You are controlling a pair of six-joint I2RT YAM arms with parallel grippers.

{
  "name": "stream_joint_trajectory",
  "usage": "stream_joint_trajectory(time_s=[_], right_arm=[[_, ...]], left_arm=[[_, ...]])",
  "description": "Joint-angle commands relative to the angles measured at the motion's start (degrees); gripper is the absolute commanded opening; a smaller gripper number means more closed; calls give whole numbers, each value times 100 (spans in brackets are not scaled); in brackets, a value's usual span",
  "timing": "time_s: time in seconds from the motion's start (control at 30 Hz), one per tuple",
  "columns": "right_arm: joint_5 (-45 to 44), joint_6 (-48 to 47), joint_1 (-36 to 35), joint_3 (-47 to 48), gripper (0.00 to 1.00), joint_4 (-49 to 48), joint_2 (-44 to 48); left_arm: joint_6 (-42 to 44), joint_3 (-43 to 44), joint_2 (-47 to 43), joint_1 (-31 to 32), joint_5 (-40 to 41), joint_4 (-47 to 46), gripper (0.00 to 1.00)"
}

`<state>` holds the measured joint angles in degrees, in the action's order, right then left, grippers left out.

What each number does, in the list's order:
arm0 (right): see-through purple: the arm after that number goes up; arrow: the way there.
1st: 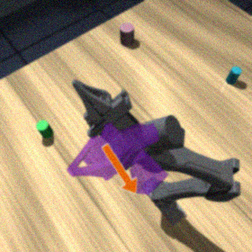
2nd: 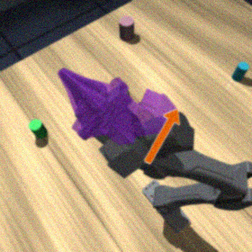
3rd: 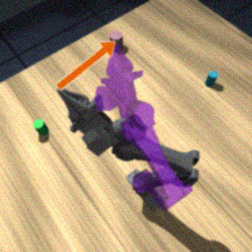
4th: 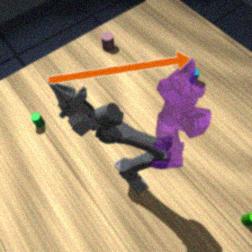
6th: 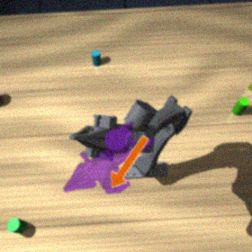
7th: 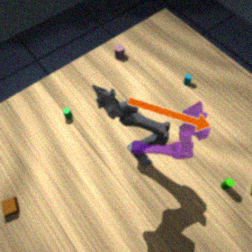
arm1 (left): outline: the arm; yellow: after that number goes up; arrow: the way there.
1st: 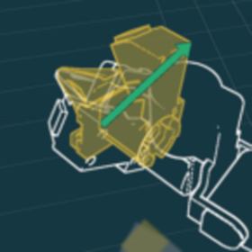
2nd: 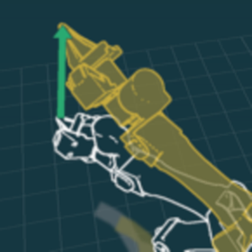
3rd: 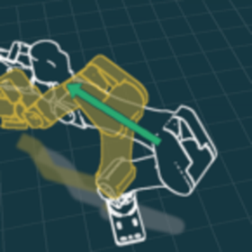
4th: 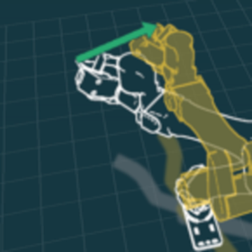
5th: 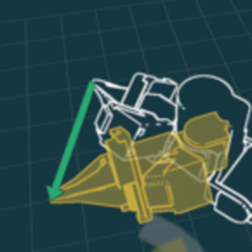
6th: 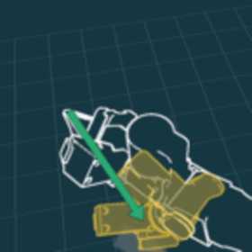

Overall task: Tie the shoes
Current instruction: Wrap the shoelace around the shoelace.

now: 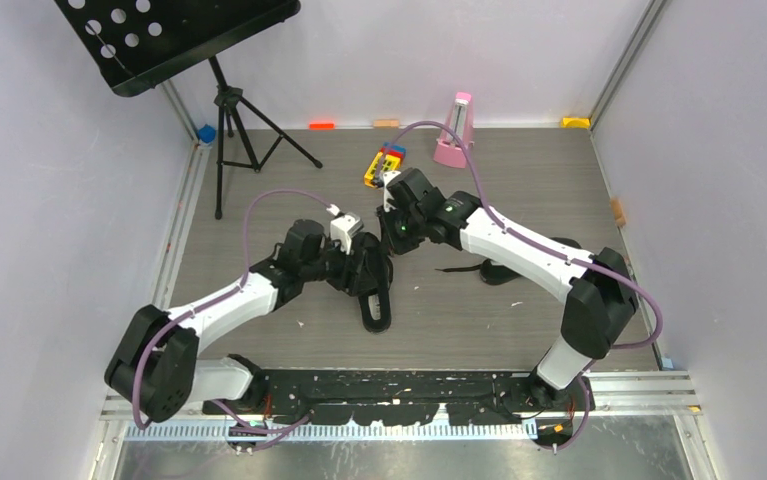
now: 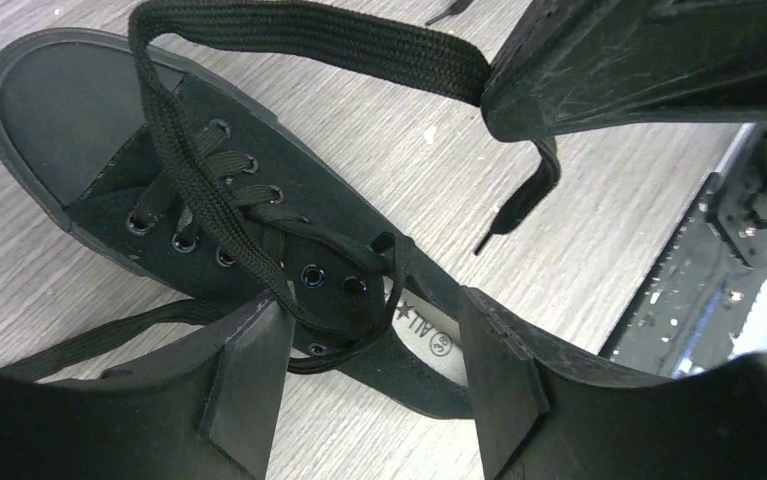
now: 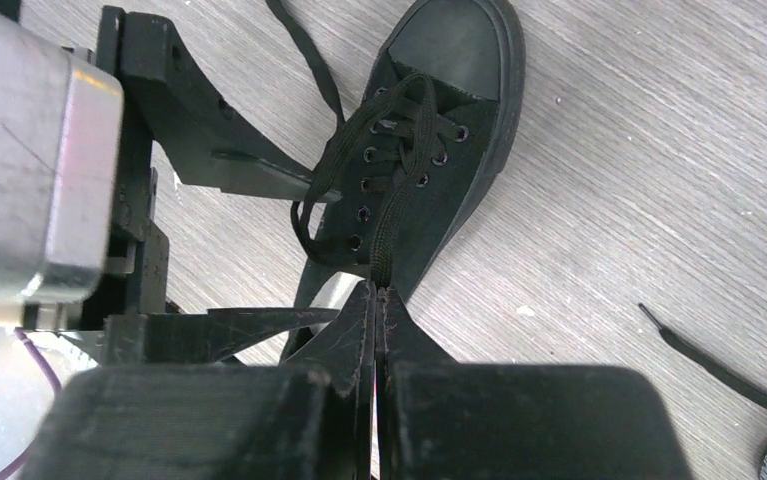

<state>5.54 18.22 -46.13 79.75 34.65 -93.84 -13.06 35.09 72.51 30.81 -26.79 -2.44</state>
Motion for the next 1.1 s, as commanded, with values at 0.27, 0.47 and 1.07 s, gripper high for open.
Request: stream_joint_trajectory(time_s=[0.27,0.47,1.07], right_arm=[[383,37,260,348,0,124,14],[736,-34,497,244,0,134,42],[993,102,555,206,0,59,59]], left_arm=[[111,-358,-1120,-196,1219,170,70],[79,-726,-1754,-523,914,64,71],[949,347,217,-479,375,422,66]])
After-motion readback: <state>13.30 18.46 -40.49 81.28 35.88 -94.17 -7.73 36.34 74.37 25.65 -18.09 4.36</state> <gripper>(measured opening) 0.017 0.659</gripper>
